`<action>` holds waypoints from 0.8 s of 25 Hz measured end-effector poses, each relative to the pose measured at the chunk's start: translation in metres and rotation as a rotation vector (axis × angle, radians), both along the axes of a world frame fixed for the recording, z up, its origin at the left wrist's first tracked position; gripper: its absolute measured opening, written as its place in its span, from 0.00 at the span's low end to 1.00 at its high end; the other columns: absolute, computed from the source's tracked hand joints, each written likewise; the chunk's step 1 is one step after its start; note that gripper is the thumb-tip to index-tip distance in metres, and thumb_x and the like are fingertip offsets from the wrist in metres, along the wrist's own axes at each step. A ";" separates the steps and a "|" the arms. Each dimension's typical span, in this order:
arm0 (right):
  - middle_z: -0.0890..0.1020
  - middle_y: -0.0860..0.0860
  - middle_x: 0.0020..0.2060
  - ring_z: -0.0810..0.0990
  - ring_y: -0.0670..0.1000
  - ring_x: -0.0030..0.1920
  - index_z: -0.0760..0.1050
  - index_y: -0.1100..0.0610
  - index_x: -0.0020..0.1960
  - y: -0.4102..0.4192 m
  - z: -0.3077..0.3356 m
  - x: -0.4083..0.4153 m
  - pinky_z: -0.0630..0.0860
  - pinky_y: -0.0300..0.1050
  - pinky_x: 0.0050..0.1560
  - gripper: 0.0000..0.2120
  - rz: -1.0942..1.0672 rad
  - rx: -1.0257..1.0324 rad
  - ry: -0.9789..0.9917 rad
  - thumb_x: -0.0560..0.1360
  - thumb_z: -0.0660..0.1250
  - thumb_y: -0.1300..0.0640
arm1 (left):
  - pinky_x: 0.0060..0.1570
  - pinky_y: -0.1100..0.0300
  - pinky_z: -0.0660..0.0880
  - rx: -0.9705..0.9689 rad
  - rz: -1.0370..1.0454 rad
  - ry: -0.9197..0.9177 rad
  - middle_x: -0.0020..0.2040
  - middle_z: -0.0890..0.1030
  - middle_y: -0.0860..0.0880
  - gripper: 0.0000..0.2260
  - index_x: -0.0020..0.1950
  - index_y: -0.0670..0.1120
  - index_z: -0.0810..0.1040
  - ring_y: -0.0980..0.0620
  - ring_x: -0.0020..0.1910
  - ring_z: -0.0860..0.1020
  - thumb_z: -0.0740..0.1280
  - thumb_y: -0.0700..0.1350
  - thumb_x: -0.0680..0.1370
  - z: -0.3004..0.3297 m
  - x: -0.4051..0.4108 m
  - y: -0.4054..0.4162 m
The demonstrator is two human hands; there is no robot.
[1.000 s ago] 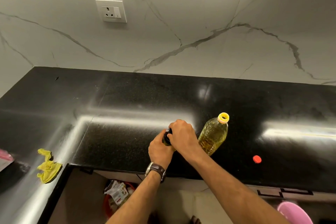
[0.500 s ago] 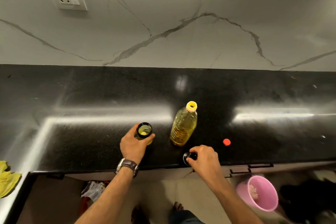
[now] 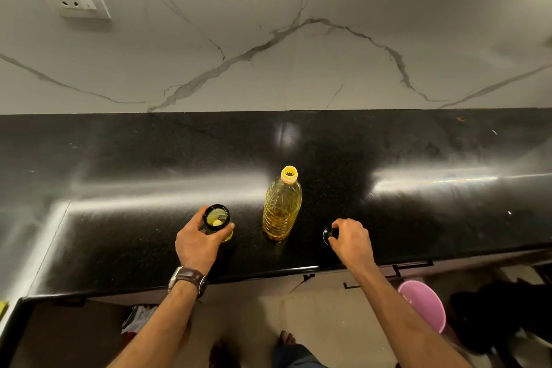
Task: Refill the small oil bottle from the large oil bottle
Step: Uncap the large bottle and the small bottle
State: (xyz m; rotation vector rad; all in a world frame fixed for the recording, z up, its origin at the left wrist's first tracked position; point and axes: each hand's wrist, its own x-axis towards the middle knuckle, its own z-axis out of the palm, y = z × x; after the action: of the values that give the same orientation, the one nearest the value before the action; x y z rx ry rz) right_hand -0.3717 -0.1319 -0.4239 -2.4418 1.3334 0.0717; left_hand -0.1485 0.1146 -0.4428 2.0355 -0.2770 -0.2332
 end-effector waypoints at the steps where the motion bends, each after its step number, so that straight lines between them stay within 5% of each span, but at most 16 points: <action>1: 0.84 0.52 0.56 0.85 0.49 0.52 0.80 0.55 0.66 -0.001 -0.003 0.000 0.84 0.44 0.52 0.19 -0.002 -0.003 -0.002 0.76 0.76 0.56 | 0.60 0.56 0.79 -0.005 0.000 -0.002 0.57 0.86 0.48 0.34 0.69 0.48 0.80 0.51 0.58 0.83 0.85 0.48 0.65 0.001 -0.001 0.000; 9: 0.82 0.49 0.62 0.82 0.51 0.60 0.75 0.51 0.71 0.000 -0.004 -0.007 0.83 0.49 0.57 0.28 -0.005 -0.020 -0.013 0.73 0.78 0.49 | 0.58 0.57 0.78 -0.018 -0.023 -0.007 0.55 0.85 0.52 0.32 0.68 0.48 0.81 0.52 0.57 0.83 0.85 0.47 0.65 0.004 -0.003 0.001; 13: 0.78 0.47 0.69 0.73 0.50 0.71 0.72 0.50 0.74 0.014 0.011 -0.002 0.75 0.49 0.68 0.37 0.070 -0.043 -0.212 0.69 0.80 0.43 | 0.60 0.55 0.79 -0.024 -0.023 -0.003 0.55 0.83 0.55 0.33 0.69 0.48 0.80 0.53 0.58 0.82 0.85 0.46 0.66 0.003 -0.005 0.003; 20: 0.71 0.40 0.73 0.69 0.43 0.74 0.59 0.47 0.81 0.049 0.008 0.058 0.67 0.47 0.74 0.61 -0.013 0.494 -0.680 0.56 0.85 0.36 | 0.60 0.55 0.80 0.000 -0.017 -0.014 0.56 0.85 0.53 0.32 0.68 0.49 0.81 0.53 0.58 0.82 0.85 0.48 0.65 0.001 -0.004 0.003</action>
State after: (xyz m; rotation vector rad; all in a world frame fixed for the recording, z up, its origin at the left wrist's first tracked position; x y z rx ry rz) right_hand -0.3136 -0.0825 -0.4160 -1.7959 0.8870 -0.3585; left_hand -0.1527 0.1178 -0.4416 2.0362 -0.3029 -0.2296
